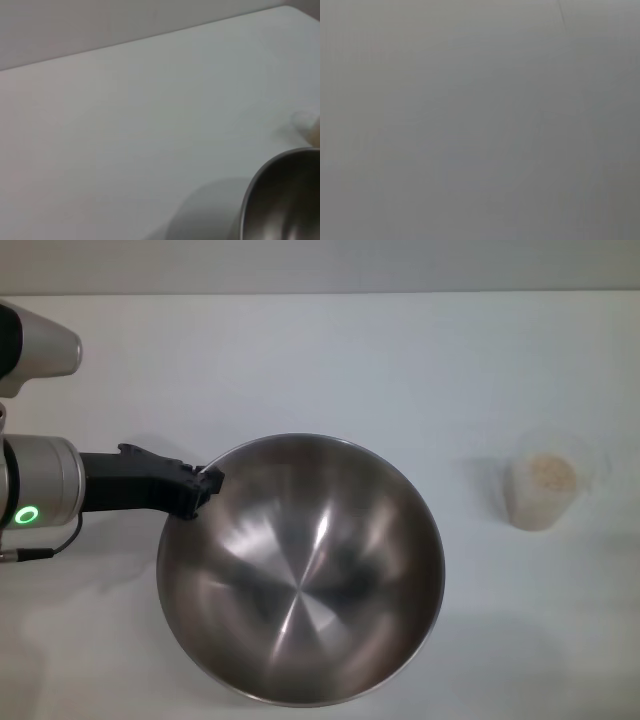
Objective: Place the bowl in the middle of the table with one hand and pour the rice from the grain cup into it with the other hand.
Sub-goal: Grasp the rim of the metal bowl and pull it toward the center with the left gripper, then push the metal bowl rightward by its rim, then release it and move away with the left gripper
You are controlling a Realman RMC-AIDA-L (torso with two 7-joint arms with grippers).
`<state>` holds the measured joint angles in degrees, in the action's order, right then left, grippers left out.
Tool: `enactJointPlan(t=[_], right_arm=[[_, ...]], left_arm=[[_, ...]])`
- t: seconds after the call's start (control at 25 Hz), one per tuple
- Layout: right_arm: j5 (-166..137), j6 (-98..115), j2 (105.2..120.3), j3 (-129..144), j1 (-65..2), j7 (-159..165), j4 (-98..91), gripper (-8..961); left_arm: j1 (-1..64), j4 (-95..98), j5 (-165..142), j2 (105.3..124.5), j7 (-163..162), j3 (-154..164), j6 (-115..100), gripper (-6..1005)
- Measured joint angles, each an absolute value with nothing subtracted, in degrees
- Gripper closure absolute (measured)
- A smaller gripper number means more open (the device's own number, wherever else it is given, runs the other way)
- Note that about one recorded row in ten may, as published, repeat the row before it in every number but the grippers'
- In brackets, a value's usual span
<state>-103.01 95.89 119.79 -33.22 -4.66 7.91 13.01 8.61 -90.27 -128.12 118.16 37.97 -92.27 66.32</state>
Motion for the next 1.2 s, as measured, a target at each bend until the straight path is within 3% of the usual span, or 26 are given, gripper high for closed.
enactJointPlan(t=[1.2], right_arm=[[-103.1, 96.0, 119.74, -33.1, -5.2, 8.1, 13.0, 144]], left_arm=[[20.8, -80.6, -123.7, 118.19, 36.4, -101.1, 71.0, 957]])
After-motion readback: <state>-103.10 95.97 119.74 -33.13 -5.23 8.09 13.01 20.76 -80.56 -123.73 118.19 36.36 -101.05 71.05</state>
